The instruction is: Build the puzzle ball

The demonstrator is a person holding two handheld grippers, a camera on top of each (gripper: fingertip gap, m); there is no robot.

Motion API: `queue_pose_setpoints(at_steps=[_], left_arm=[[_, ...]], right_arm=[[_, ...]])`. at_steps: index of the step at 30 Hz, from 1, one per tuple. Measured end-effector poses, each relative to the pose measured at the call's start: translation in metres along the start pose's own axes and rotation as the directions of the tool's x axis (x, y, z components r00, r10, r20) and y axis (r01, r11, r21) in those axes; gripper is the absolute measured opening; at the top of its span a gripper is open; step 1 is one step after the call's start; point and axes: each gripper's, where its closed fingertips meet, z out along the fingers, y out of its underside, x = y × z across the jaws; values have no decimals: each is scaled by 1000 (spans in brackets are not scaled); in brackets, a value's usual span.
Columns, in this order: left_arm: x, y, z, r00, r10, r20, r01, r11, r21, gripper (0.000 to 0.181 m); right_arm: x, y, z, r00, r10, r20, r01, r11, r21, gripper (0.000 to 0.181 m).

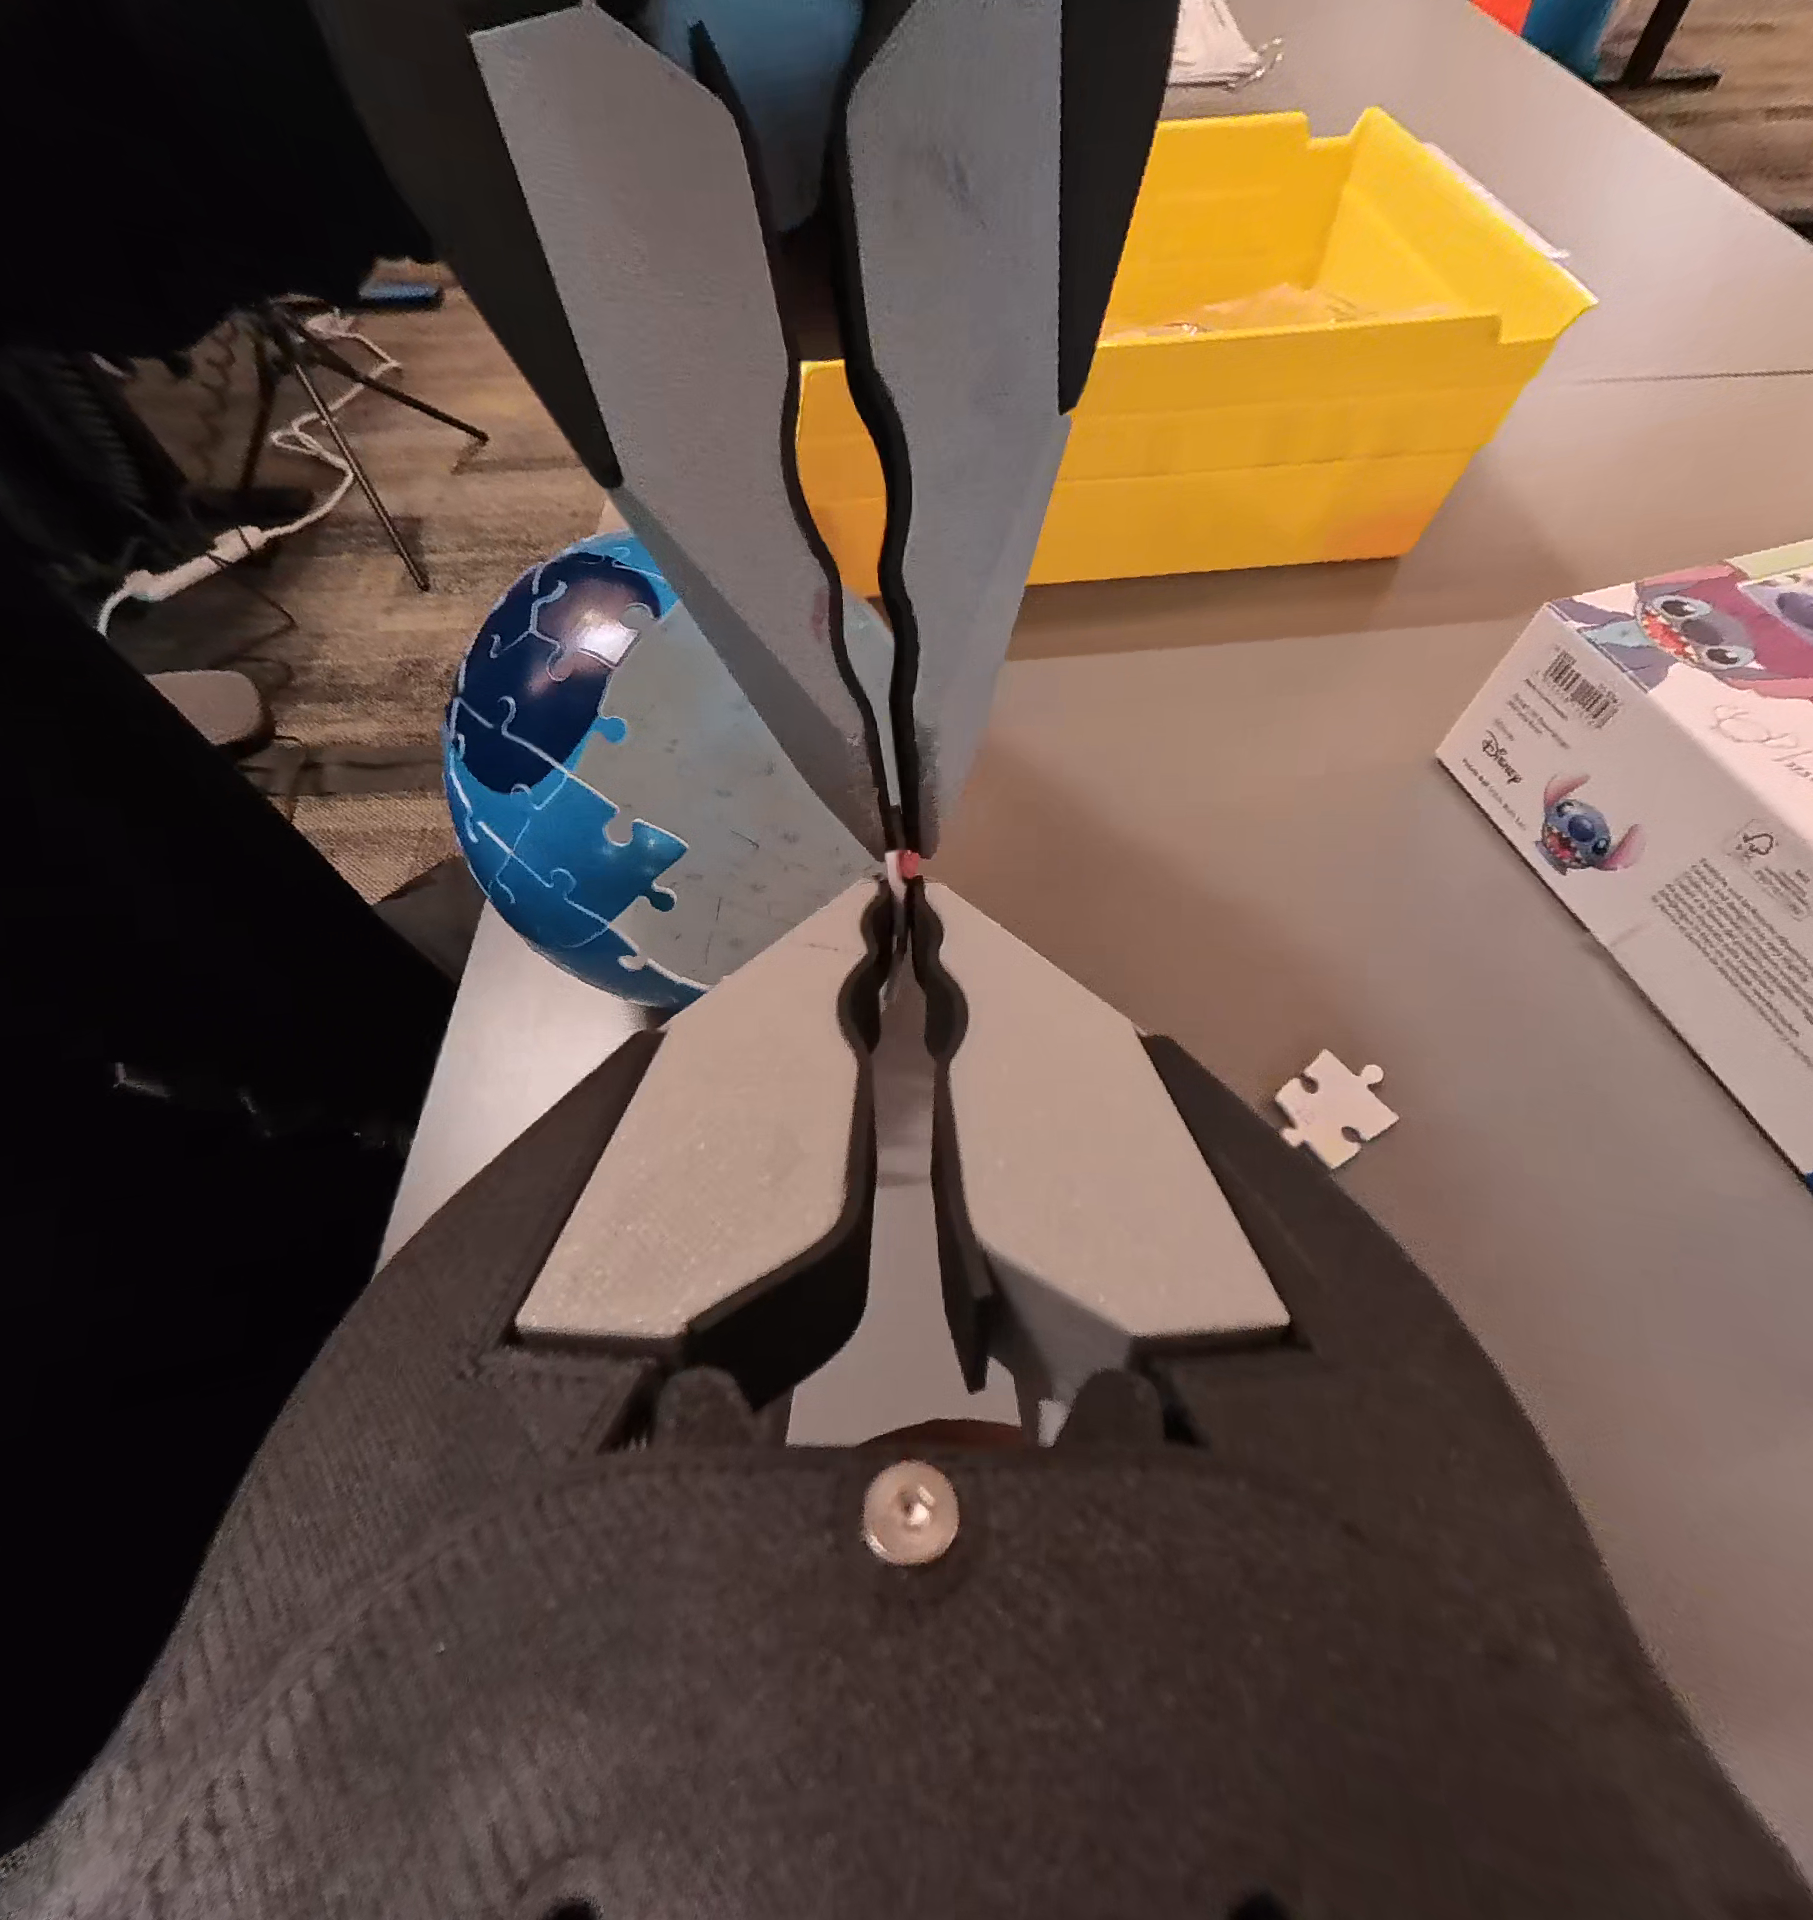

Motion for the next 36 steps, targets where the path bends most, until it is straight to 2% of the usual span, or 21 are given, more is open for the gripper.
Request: queue_pose_setpoints(at_steps=[3,4,6,8,9,11,14,18,21,24,29,33,36], left_arm=[[0,2,-3,1000,-26,-13,27,999,20,1],[-4,4,-7,999,-47,1,47,998,32,8],[-20,13,-23,992,-87,96,80,994,74,23],[-34,26,-50,967,-145,209,113,981,156,26],[-34,32,-64,957,-186,224,138,967,214,29],[-21,47,-83,951,-252,177,189,931,312,40],[-2,75,-97,946,-304,108,233,875,424,57],[25,101,-91,950,-299,-88,301,804,512,69],[37,109,-80,946,-262,-193,325,784,529,77],[39,115,-67,943,-242,-229,329,789,520,83],[35,115,-62,957,-204,-207,287,773,566,93],[39,116,-59,938,-185,-293,323,774,545,101],[45,120,-45,935,-163,-316,307,818,487,104]], right_arm=[[0,0,1,1000,21,-11,-21,1000,2,0],[0,2,1,999,40,-13,-40,999,0,0],[0,11,0,995,96,-10,-97,995,-17,0],[-1,23,1,985,174,10,-173,983,-60,0],[-2,28,2,976,218,21,-216,973,-86,0],[-3,34,7,953,300,37,-292,946,-137,0],[-11,38,17,921,383,65,-364,909,-201,0],[-14,44,27,905,425,31,-404,879,-254,0],[-12,43,27,887,462,16,-445,861,-245,0],[-8,40,22,867,499,7,-486,847,-217,0],[-5,46,8,846,533,-23,-527,830,-182,0],[-33,49,-2,823,565,64,-553,822,-139,0],[-58,57,-3,822,563,84,-550,824,-135,0]])
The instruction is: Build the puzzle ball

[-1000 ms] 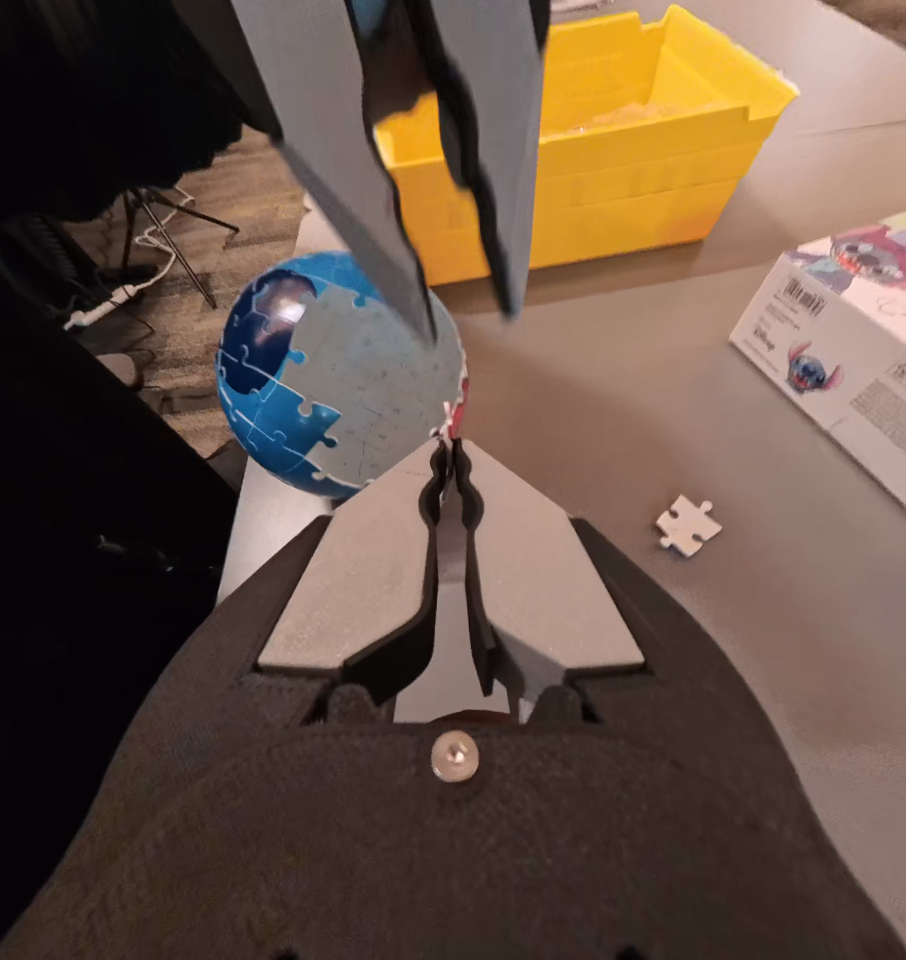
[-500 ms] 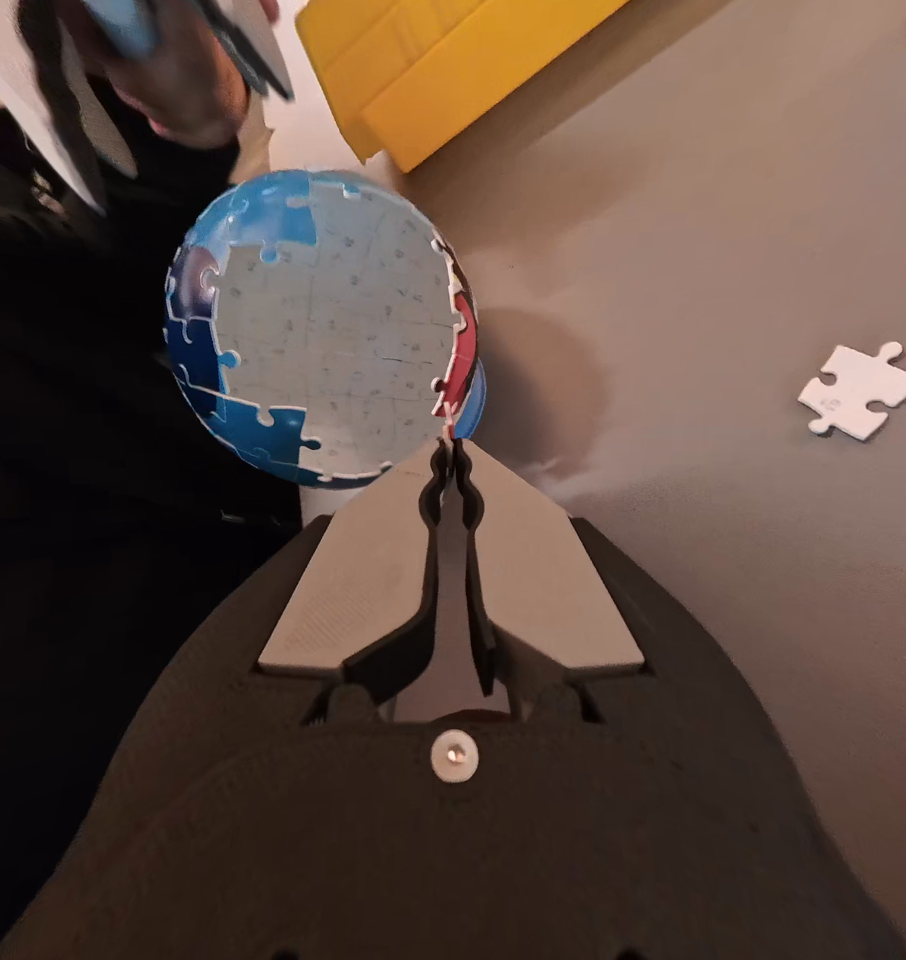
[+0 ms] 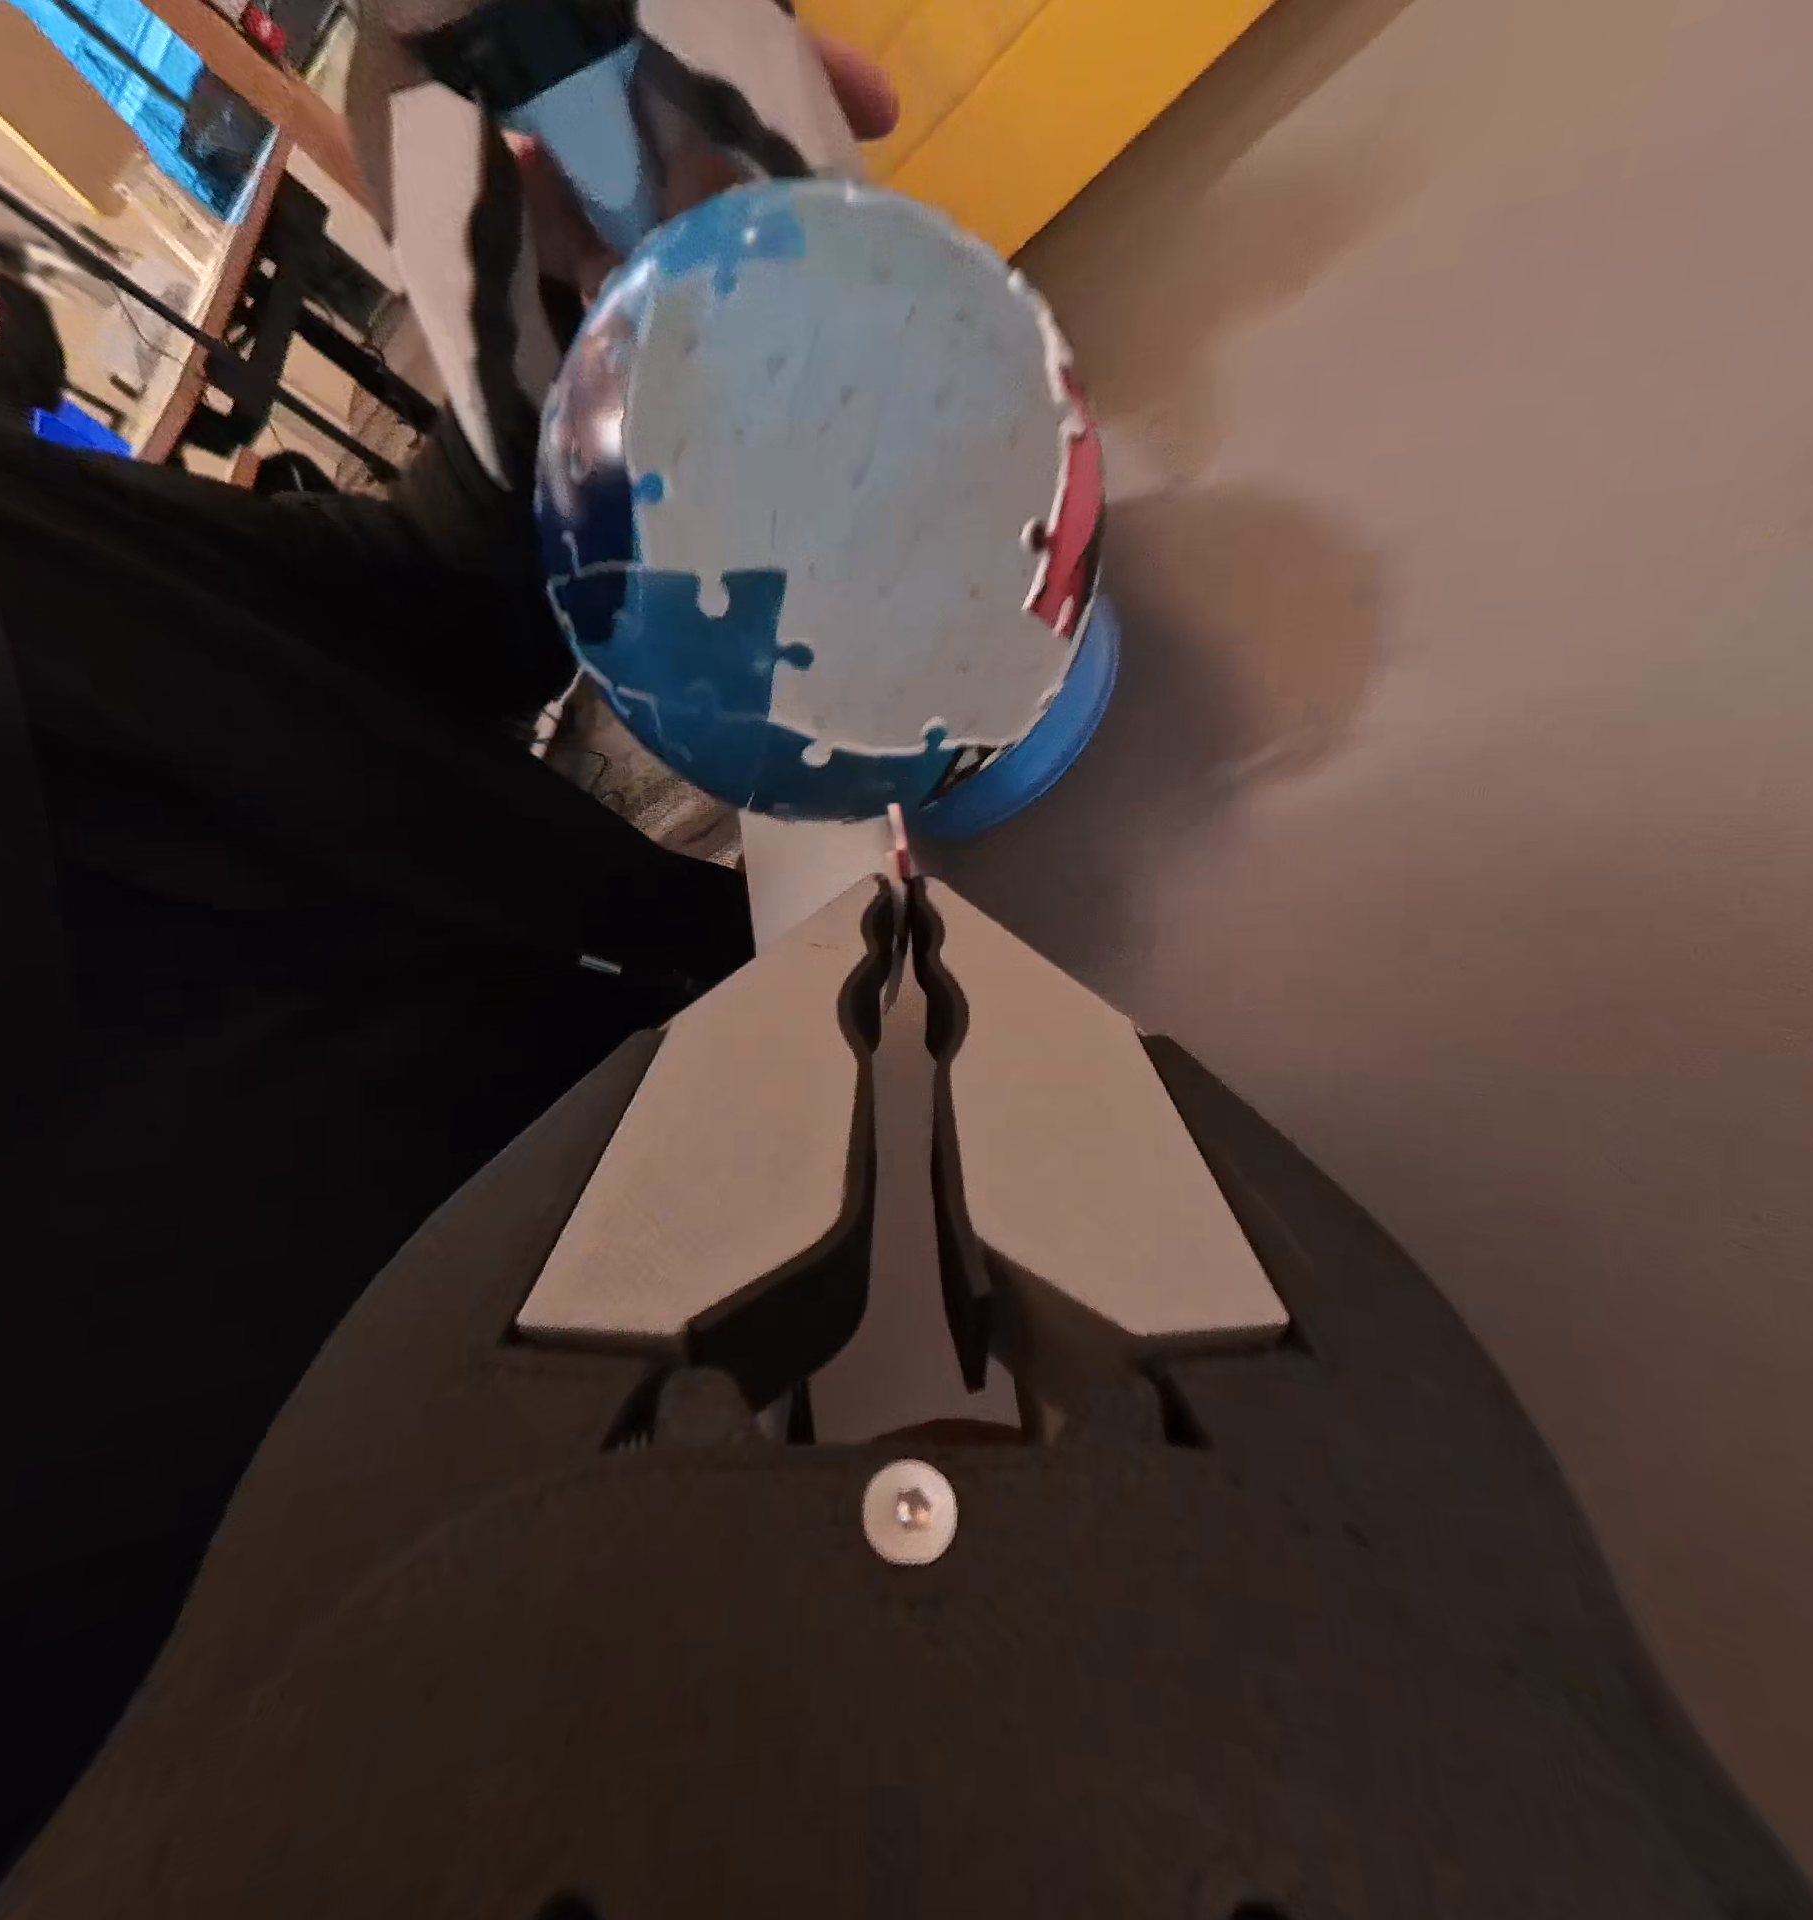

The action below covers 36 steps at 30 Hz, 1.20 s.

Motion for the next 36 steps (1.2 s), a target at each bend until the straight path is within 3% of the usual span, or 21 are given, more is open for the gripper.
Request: queue_pose_setpoints(at_steps=[5,9,22,28,31,36], left_arm=[[-9,12,12,997,-1,79,6,998,-68,102],[-4,19,14,993,-24,115,31,998,-56,104],[42,30,4,978,-35,207,37,999,-4,97],[62,31,-1,987,-52,151,45,998,53,91],[47,34,-9,970,-106,219,91,993,78,89],[11,38,-17,914,-198,353,174,980,98,91]], right_arm=[[-16,17,20,1000,-5,9,5,1000,12,0],[-14,19,34,1000,-21,-7,21,1000,10,0],[27,-14,41,995,-58,-85,65,995,73,0],[43,-28,42,994,-65,-86,73,993,93,0],[46,-22,32,992,-80,-96,87,993,77,0],[14,-7,19,991,-134,5,133,986,97,0]])
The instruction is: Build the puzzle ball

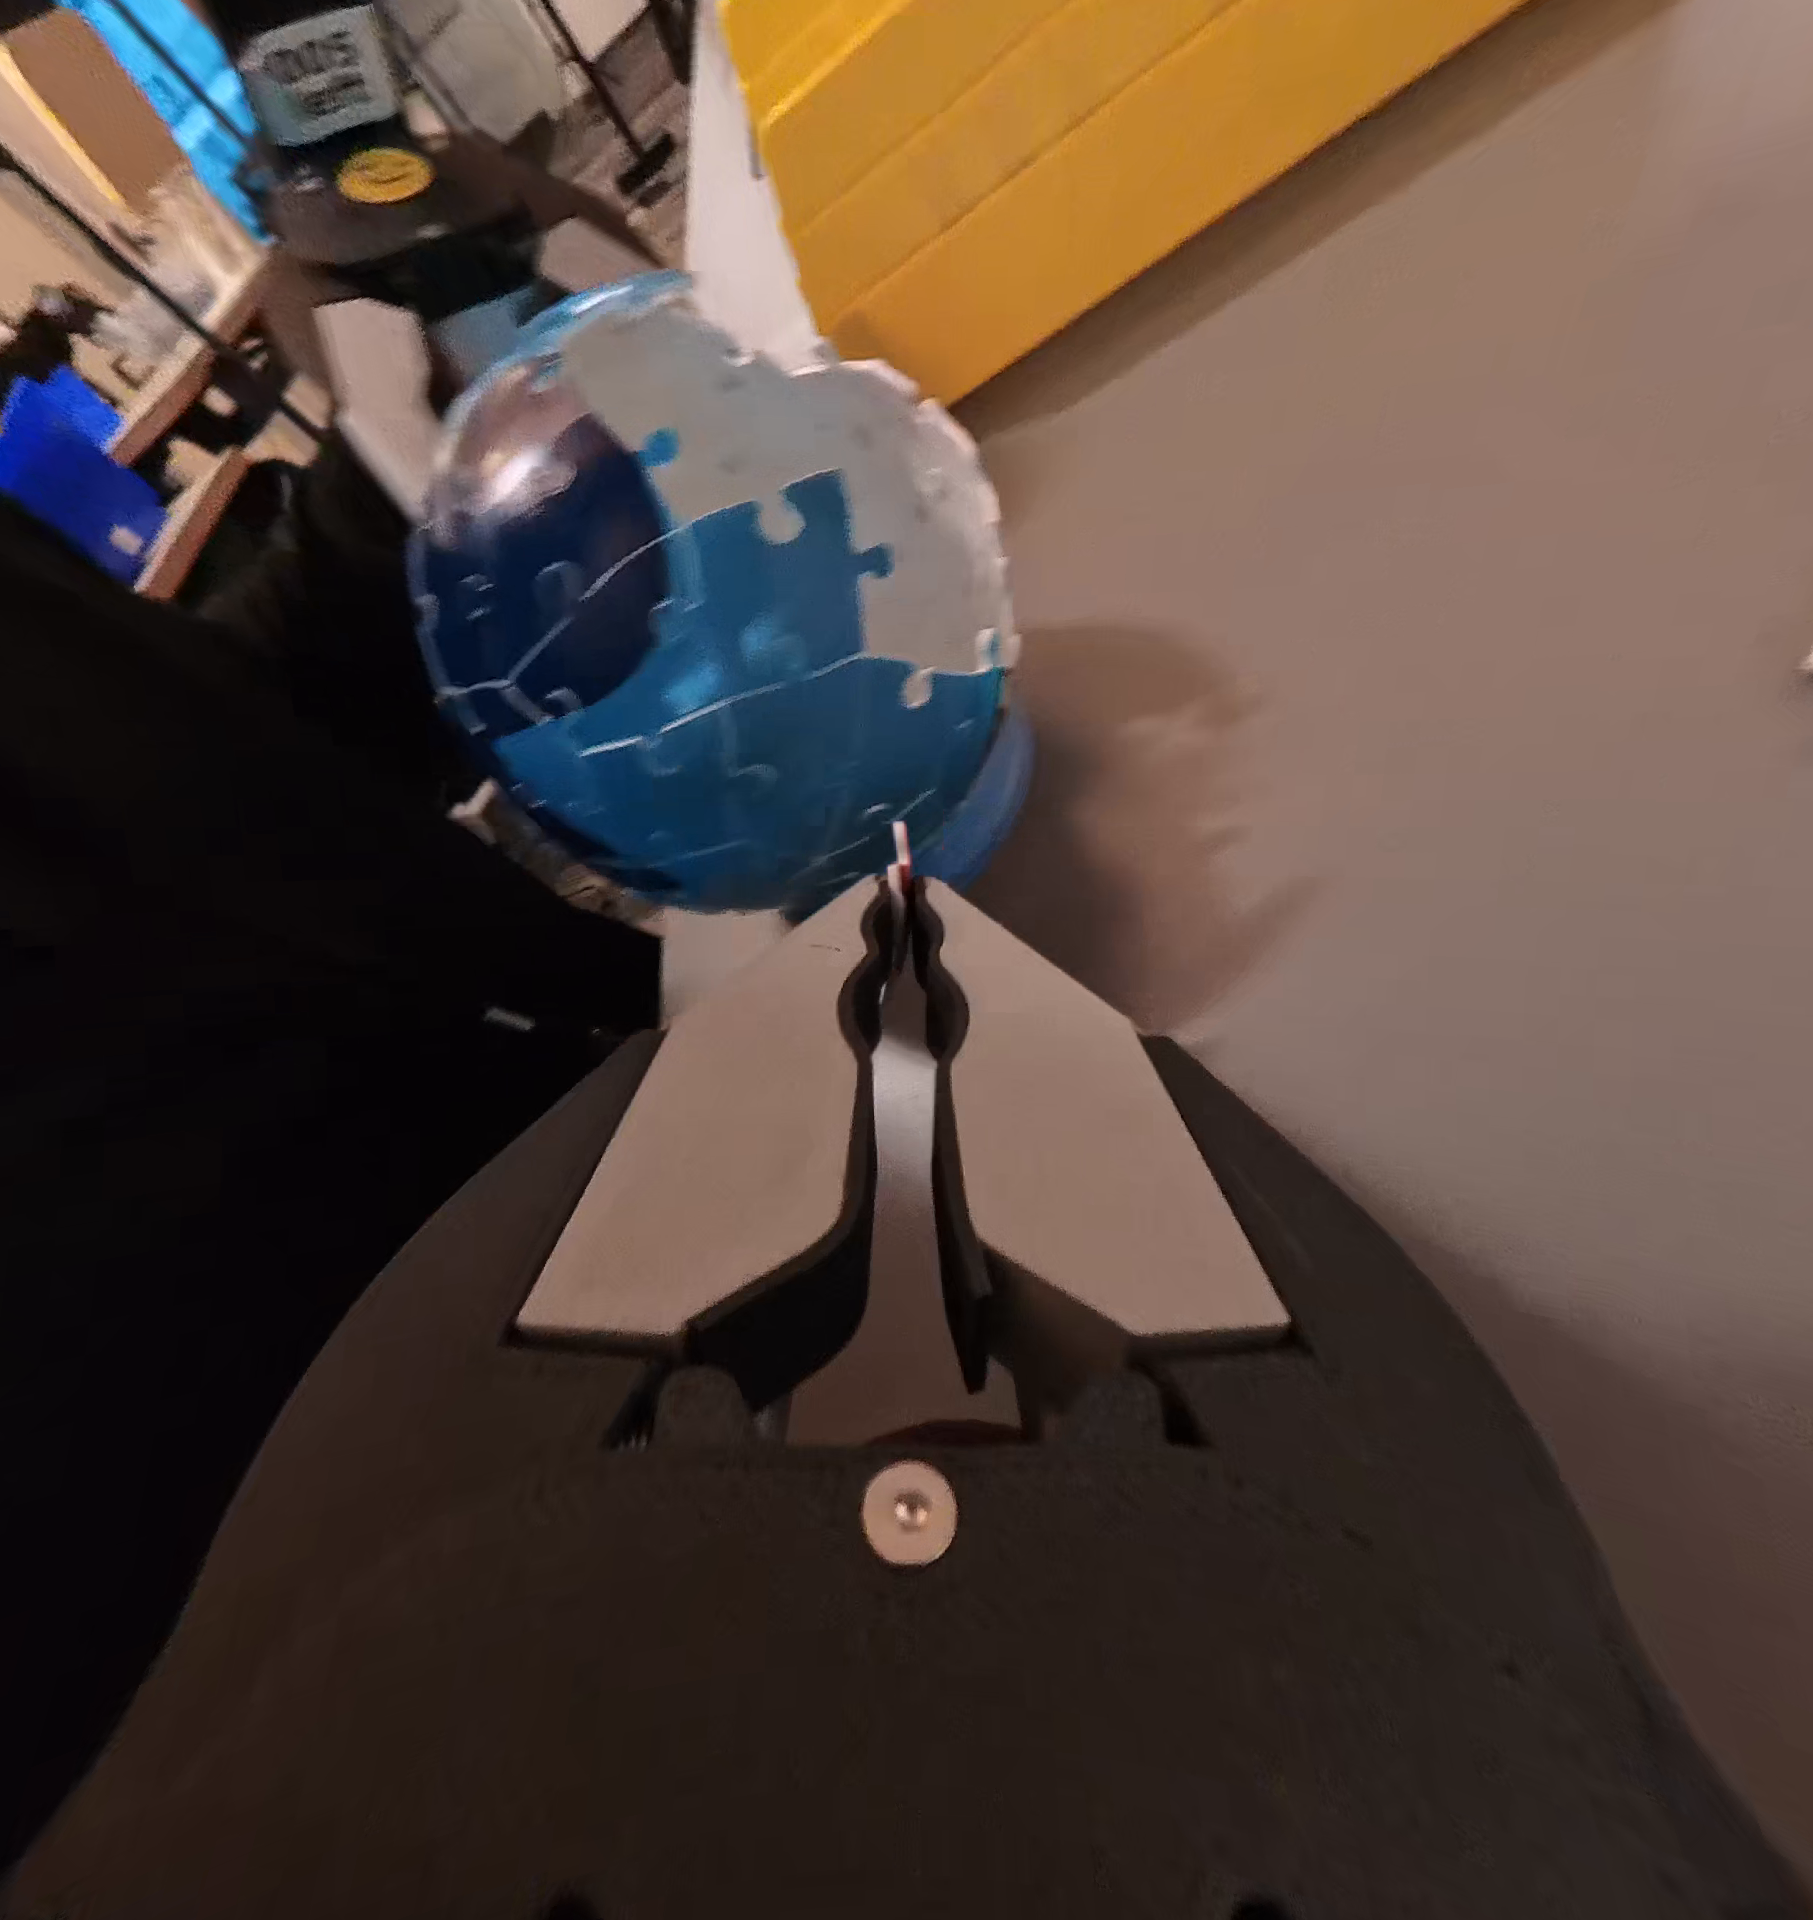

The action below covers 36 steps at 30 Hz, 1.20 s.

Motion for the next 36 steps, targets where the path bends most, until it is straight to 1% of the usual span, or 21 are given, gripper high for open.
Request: queue_pose_setpoints(at_steps=[1,3,6,8,9,11,12,13,14,15,18,20,22,25,26,27,29,31,33,36], left_arm=[[-4,0,3,1000,-13,9,13,1000,-9,92],[-6,2,10,1000,-24,-12,24,999,-31,94],[-8,3,23,999,4,-45,-6,999,-39,98],[-7,3,27,997,-7,-74,5,1000,-23,101],[-7,4,28,996,-22,-83,21,1000,-11,101],[-7,5,26,995,-44,-85,46,999,16,98],[-8,6,25,996,-47,-78,49,998,28,97],[-9,6,24,996,-47,-71,50,998,37,96],[-9,6,22,997,-43,-66,46,998,45,96],[-9,5,22,998,-36,-58,39,998,52,96],[-7,3,21,999,-16,-40,19,998,63,95],[-7,6,22,999,-3,-33,5,998,57,95],[-8,11,24,1000,21,-23,-20,999,43,95],[-5,14,22,996,82,-19,-81,995,49,94],[-2,13,19,994,107,-27,-105,992,67,94],[1,12,17,991,128,-35,-125,989,85,92],[2,12,16,989,140,-40,-136,986,96,87],[-2,18,17,991,129,-28,-127,990,66,85],[-3,19,17,991,130,-16,-128,990,64,85],[-1,21,16,989,144,-29,-143,988,54,86]], right_arm=[[-5,2,-1,1000,-3,11,3,1000,-1,0],[-9,5,-1,1000,3,1,-3,1000,2,0],[-7,7,2,999,50,-17,-49,999,21,0],[1,11,1,996,53,-74,-52,998,22,0],[10,17,-1,991,40,-131,-41,999,-7,0],[35,35,-8,971,-4,-240,-23,994,-108,0],[45,39,-12,966,6,-259,-42,990,-133,3],[49,36,-13,970,43,-238,-75,989,-125,3],[50,32,-14,974,68,-214,-95,988,-121,0],[53,30,-15,975,53,-216,-85,987,-137,0],[65,30,-20,953,-72,-293,0,971,-239,1],[69,30,-24,944,-107,-311,19,962,-271,6],[76,31,-30,937,-110,-331,13,959,-282,6],[78,33,-35,946,-92,-312,1,960,-281,17],[81,31,-37,941,-98,-324,4,961,-277,24],[85,29,-39,934,-98,-343,1,962,-274,27],[85,22,-43,930,-85,-357,-6,970,-244,33],[81,13,-47,928,-75,-365,4,981,-192,35],[69,9,-51,932,-88,-352,36,988,-153,43],[34,3,-46,945,-184,-271,164,982,-93,60]])
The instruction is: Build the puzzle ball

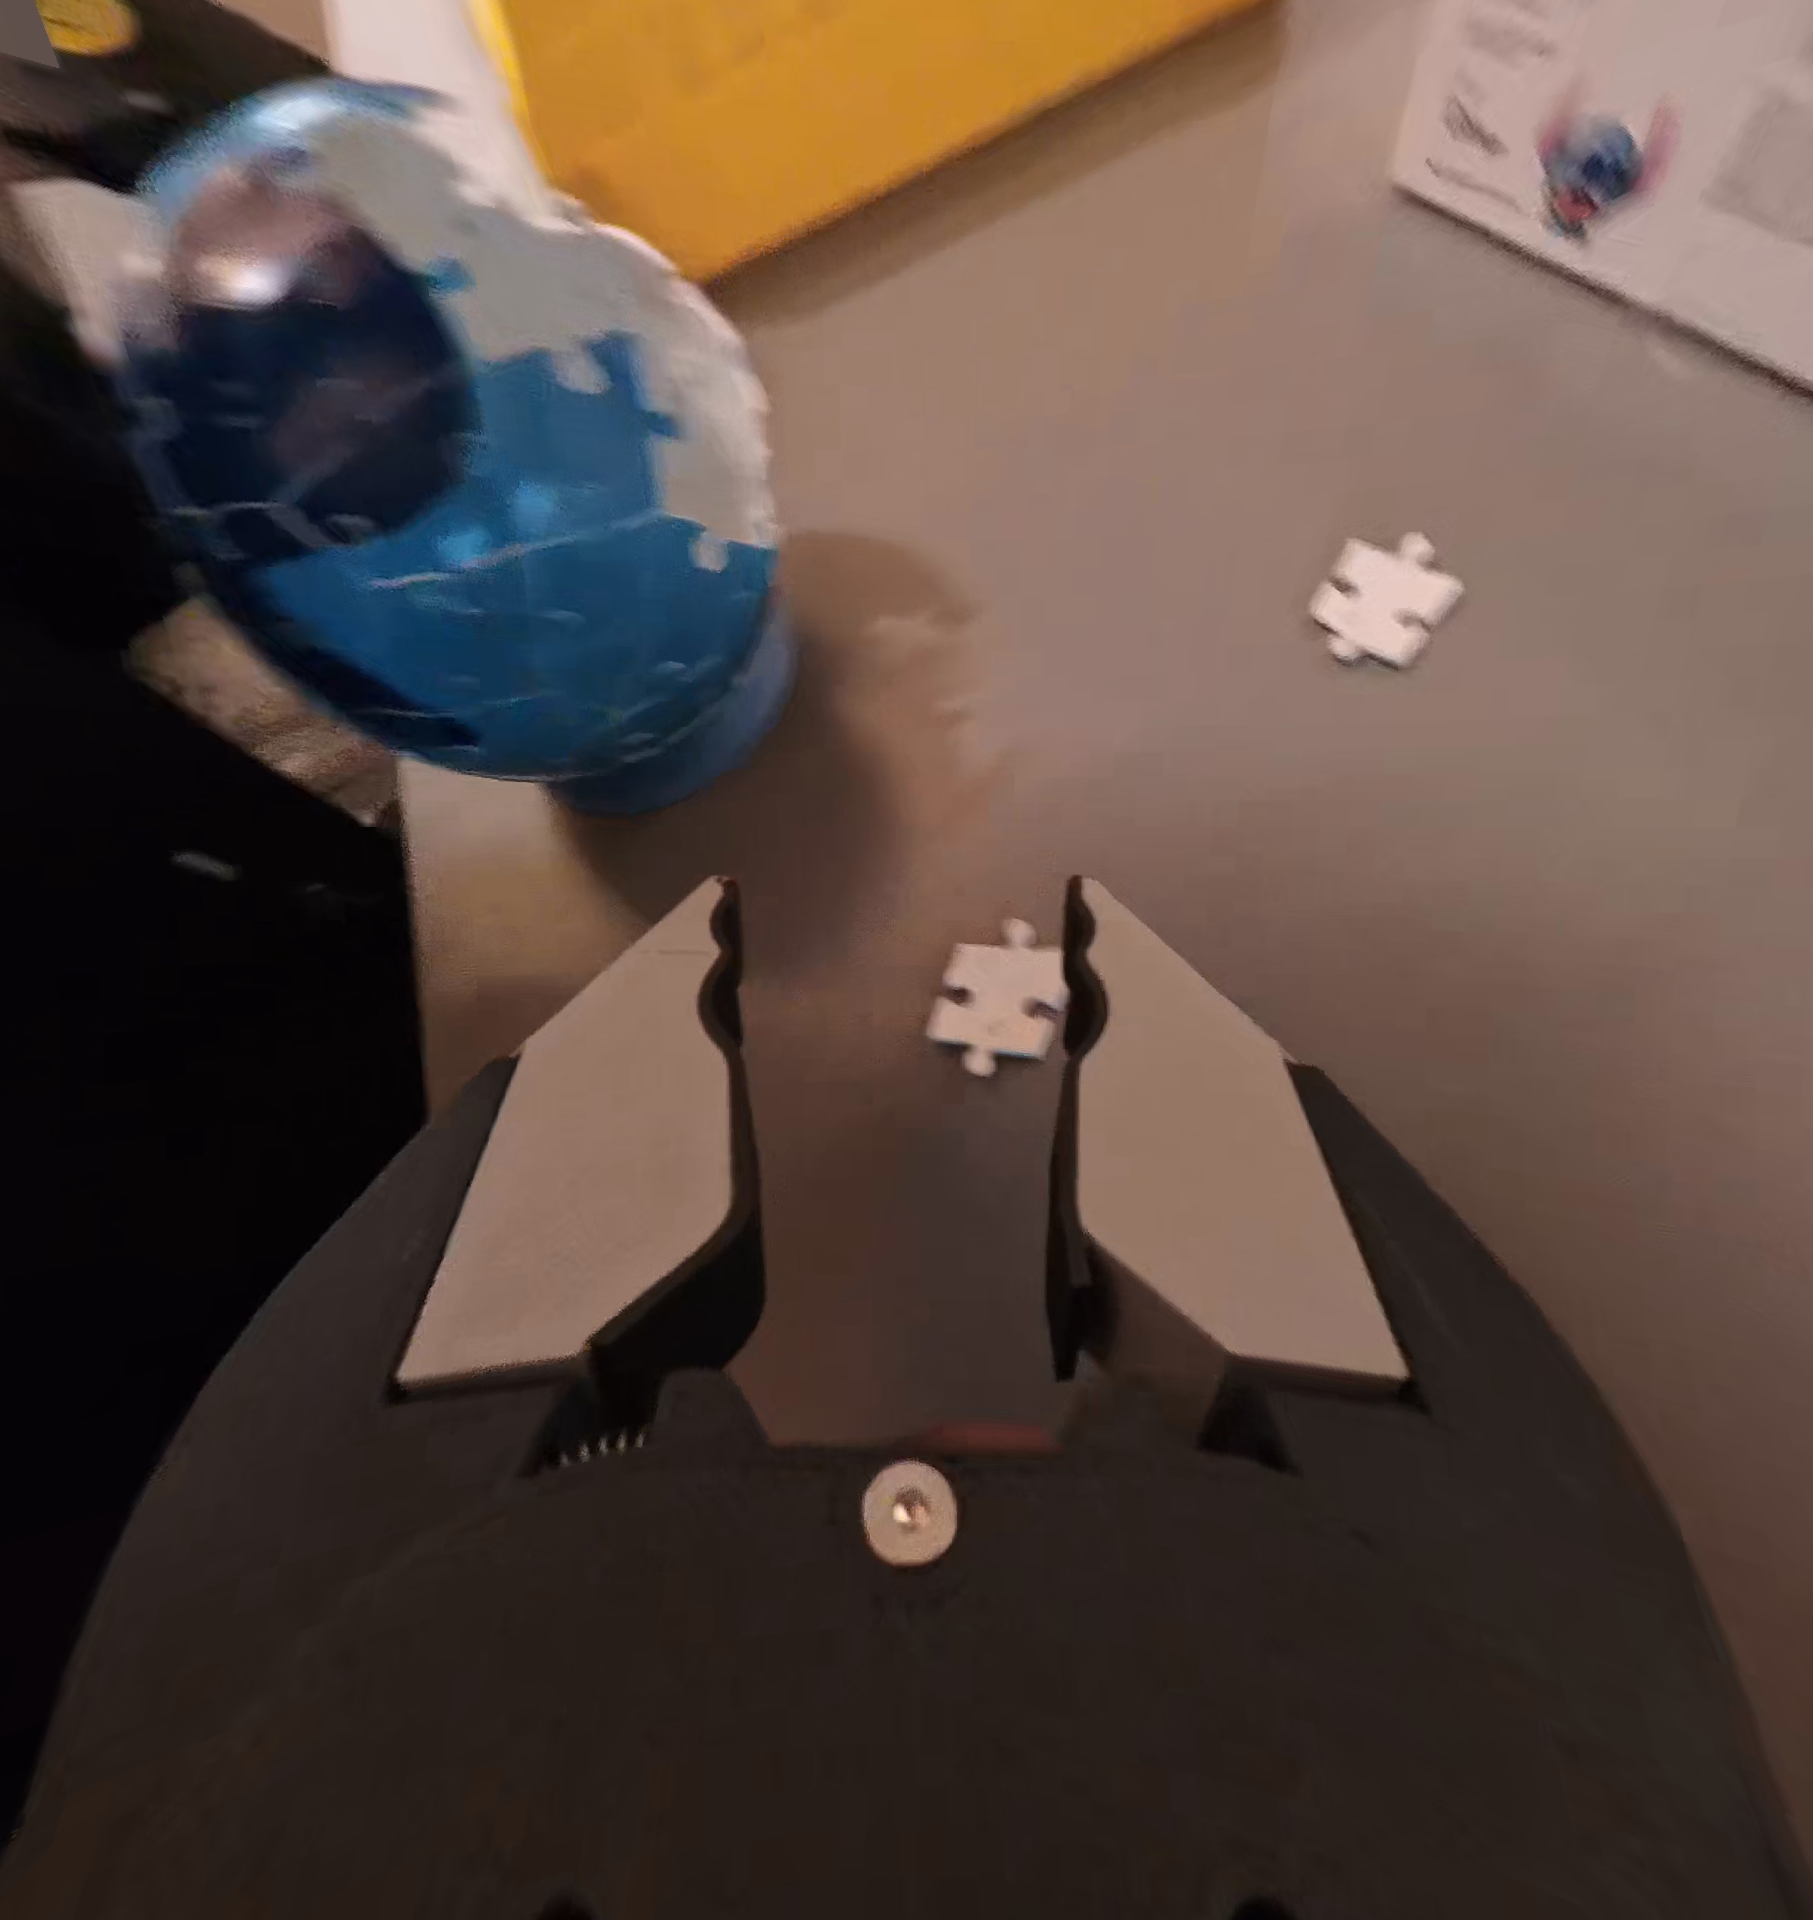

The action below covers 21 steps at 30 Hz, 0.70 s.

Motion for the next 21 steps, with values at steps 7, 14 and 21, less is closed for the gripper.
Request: queue_pose_setpoints(at_steps=[7,14,21], left_arm=[[3,-15,7,998,-11,-60,12,1000,18,89],[7,-13,21,992,74,-102,-78,996,-39,97],[2,-23,31,990,105,-92,-107,994,-8,101]], right_arm=[[-54,-21,30,983,-178,46,169,974,154,88],[-70,-14,62,928,-372,27,367,924,107,93],[-68,-24,75,915,-403,-19,402,907,129,104]])
